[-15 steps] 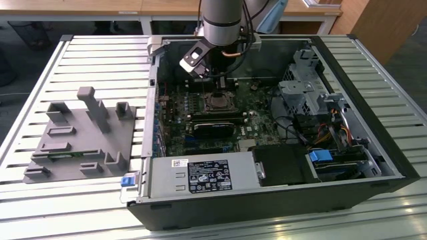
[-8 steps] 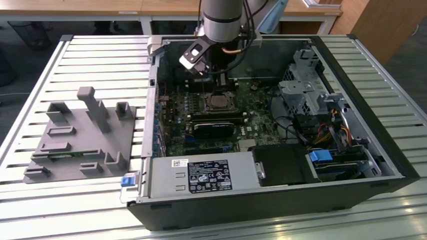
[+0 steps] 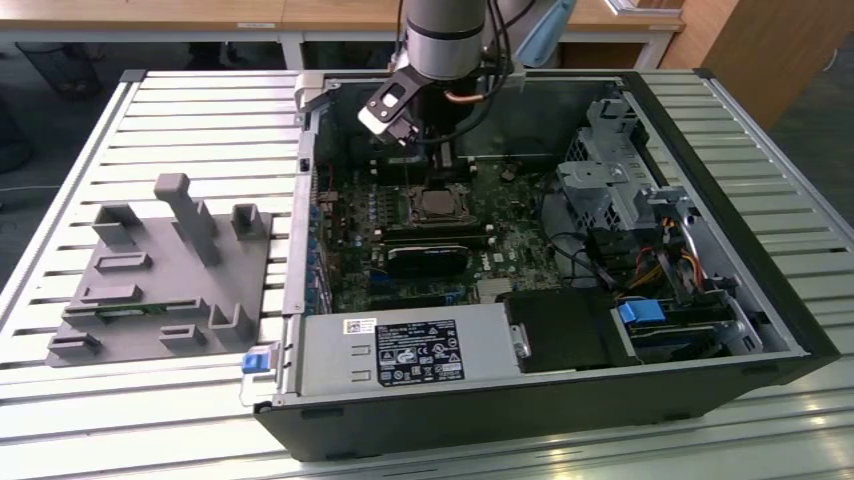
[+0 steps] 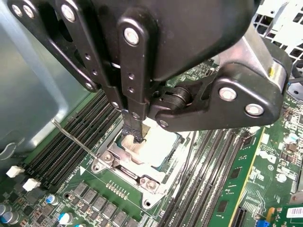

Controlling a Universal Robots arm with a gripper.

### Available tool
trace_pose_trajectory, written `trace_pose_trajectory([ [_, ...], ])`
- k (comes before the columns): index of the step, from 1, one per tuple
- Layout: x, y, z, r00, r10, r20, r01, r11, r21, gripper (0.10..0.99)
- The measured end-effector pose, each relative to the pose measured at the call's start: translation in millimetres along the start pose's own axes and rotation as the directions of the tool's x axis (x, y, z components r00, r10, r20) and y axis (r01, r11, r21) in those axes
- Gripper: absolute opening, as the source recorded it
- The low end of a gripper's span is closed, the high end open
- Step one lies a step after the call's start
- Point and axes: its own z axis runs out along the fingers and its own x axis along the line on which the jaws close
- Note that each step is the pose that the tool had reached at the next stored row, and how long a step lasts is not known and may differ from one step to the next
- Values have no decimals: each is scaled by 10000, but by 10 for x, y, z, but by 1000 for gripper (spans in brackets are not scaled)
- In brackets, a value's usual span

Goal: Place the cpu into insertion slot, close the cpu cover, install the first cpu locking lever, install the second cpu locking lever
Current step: 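Install the first cpu locking lever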

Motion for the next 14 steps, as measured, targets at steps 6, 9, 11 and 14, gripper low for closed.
trace_pose_trajectory([
  [6, 0, 2, -77, 10000, 1, -1, -1, 10000, 0, 122],
  [9, -1, 3, -120, 10000, 1, 0, -1, 10000, 0, 122],
  [11, -1, 5, -155, 10000, 0, 0, 0, 10000, 0, 122],
  [14, -1, 6, -202, 10000, 1, 1, -1, 10000, 0, 122],
])
